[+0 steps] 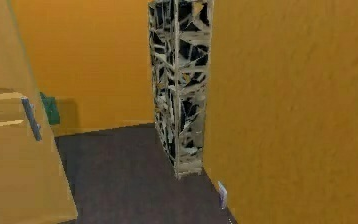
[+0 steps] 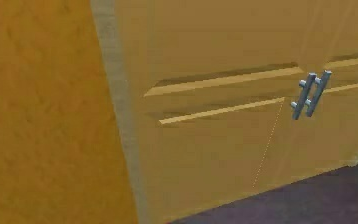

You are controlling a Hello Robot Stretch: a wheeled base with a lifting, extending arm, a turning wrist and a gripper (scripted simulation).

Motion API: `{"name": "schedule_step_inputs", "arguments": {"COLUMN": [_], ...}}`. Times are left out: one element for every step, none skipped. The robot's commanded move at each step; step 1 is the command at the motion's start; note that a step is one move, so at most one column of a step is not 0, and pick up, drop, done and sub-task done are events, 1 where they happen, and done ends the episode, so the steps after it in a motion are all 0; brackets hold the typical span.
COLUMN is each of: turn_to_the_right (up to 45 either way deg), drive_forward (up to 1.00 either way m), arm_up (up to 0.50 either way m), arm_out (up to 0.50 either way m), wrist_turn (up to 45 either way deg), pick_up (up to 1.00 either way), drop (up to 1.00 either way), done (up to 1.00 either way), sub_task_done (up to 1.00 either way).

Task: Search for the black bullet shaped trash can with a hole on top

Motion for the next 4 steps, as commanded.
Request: {"name": "schedule_step_inputs", "arguments": {"turn_to_the_right": [-45.0,-6.0,0.0,-15.0], "drive_forward": [0.00,0.00,0.15,0.00], "arm_up": [0.00,0.00,0.00,0.00], "arm_out": [0.00,0.00,0.00,0.00], "wrist_turn": [0.0,0.0,0.0,0.0], "pick_up": [0.00,0.00,0.00,0.00], "drop": [0.00,0.00,0.00,0.00], "done": [0.00,0.00,0.00,0.00], "sub_task_done": [0.00,0.00,0.00,0.00]}}
